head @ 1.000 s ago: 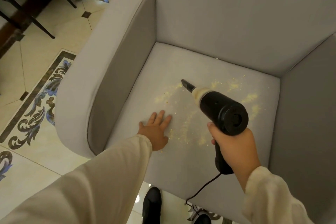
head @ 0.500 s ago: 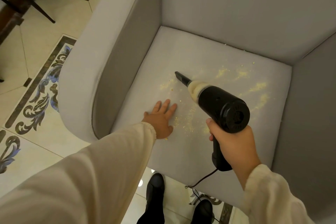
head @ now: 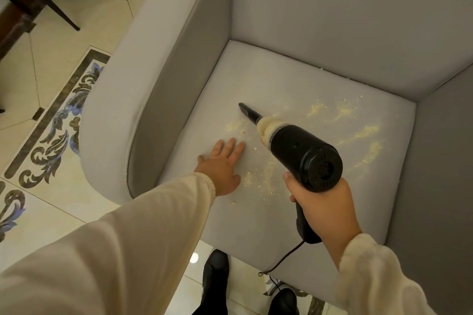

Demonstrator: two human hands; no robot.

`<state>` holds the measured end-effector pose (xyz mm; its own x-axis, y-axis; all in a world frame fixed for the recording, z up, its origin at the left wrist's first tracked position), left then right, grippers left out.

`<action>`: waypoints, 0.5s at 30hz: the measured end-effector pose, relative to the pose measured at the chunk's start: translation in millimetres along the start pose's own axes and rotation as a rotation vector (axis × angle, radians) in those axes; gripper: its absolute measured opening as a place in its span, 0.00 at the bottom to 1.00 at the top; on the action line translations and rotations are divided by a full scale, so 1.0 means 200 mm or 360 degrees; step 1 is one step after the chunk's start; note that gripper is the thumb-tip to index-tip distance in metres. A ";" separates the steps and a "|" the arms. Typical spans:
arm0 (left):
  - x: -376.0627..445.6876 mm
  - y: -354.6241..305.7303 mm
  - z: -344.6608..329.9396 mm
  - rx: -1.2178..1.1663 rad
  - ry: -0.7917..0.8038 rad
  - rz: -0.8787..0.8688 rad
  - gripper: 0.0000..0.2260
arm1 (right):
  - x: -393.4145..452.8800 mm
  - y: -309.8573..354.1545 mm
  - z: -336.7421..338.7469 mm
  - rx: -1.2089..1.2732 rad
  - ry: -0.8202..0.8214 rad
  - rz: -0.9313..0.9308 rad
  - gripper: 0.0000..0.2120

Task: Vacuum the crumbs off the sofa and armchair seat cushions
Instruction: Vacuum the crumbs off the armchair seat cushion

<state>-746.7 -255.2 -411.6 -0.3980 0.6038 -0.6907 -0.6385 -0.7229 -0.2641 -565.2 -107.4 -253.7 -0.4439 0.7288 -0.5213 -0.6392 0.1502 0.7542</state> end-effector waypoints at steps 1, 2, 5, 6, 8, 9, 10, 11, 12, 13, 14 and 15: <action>0.01 0.01 0.00 -0.0009 0.0025 0.0014 0.41 | 0.02 0.03 0.00 0.0013 -0.0012 0.0010 0.07; 0.01 0.01 -0.01 -0.0015 0.0051 0.0022 0.42 | 0.05 0.05 0.01 0.0041 -0.0030 0.0014 0.07; 0.02 0.00 -0.02 -0.0035 0.0060 0.0048 0.43 | 0.16 0.15 0.03 0.0101 -0.0107 0.0059 0.07; 0.02 0.00 -0.02 -0.0042 0.0061 0.0058 0.44 | 0.20 0.19 0.03 0.0091 -0.0130 0.0087 0.07; 0.02 0.00 -0.03 -0.0048 0.0068 0.0067 0.45 | 0.27 0.26 0.03 0.0063 -0.0153 0.0147 0.07; 0.02 0.00 -0.03 -0.0041 0.0075 0.0066 0.46 | 0.29 0.28 0.02 0.0050 -0.0152 0.0172 0.07; 0.03 0.00 -0.03 -0.0041 0.0079 0.0065 0.46 | 0.32 0.31 0.01 0.0036 -0.0147 0.0192 0.07; 0.03 0.00 -0.03 -0.0046 0.0081 0.0066 0.46 | 0.33 0.32 0.00 0.0027 -0.0136 0.0205 0.06; 0.03 0.00 -0.03 -0.0053 0.0078 0.0066 0.46 | 0.35 0.33 -0.01 0.0019 -0.0124 0.0215 0.06; 0.03 0.00 -0.03 -0.0062 0.0073 0.0069 0.46 | 0.36 0.34 -0.02 0.0013 -0.0109 0.0220 0.06; 0.03 0.00 -0.03 -0.0065 0.0067 0.0072 0.46 | 0.37 0.34 -0.03 0.0005 -0.0100 0.0224 0.05; 0.03 0.00 -0.03 -0.0066 0.0064 0.0078 0.47 | 0.37 0.34 -0.04 0.0001 -0.0094 0.0224 0.05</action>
<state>-744.5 -253.1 -419.2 -0.4008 0.5543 -0.7295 -0.5909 -0.7649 -0.2565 -646.0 -48.6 -245.0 -0.4913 0.7806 -0.3863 -0.5728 0.0445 0.8185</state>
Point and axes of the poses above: each hand's wrist, its own x-axis towards the middle knuckle, its own z-axis out of the back of the hand, y = z × x, the point moved 10 cm from there along x, towards the middle knuckle, and after that the axes turned 3 degrees about -x, right-handed, at the moved point
